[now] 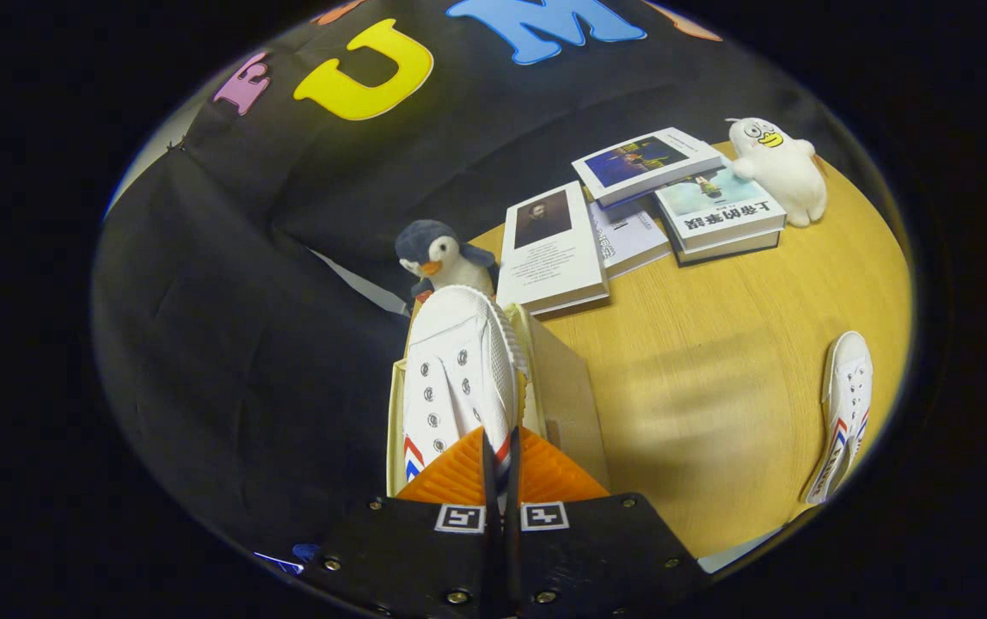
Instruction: Open the storage box then place both shoes into the box .Put the left shoe in first, then the right shoe, with the right side of both shoes facing outward in a uniform manner.
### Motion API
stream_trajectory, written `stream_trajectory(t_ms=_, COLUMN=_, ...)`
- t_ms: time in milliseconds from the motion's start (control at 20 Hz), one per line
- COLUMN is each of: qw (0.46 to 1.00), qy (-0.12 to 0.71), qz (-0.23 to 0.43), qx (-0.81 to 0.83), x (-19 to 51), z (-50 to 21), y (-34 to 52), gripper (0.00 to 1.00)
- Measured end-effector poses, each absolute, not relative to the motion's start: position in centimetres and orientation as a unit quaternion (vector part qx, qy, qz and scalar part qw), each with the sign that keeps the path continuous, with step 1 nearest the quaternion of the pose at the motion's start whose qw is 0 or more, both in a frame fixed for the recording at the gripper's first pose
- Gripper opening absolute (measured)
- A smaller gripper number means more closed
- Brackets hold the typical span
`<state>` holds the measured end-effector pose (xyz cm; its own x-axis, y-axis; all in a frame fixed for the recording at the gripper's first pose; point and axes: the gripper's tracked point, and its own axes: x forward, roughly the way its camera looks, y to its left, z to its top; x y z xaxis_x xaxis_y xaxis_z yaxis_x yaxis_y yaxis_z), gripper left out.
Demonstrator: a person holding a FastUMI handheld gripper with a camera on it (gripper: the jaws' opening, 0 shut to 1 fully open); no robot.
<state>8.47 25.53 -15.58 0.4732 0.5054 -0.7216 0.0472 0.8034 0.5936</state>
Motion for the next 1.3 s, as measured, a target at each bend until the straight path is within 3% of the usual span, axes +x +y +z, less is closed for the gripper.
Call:
stream_trajectory(t_ms=1100, qw=0.795, qy=0.569, qz=0.102, qx=0.184, x=6.3, z=-27.3, y=35.8, gripper=0.01)
stream_trajectory(t_ms=1150, qw=0.795, qy=0.565, qz=0.120, qx=0.186, x=6.3, z=-27.2, y=36.7, gripper=0.05)
stream_trajectory(t_ms=1300, qw=0.791, qy=0.549, qz=0.162, qx=0.215, x=6.4, z=-25.7, y=38.2, gripper=0.63)
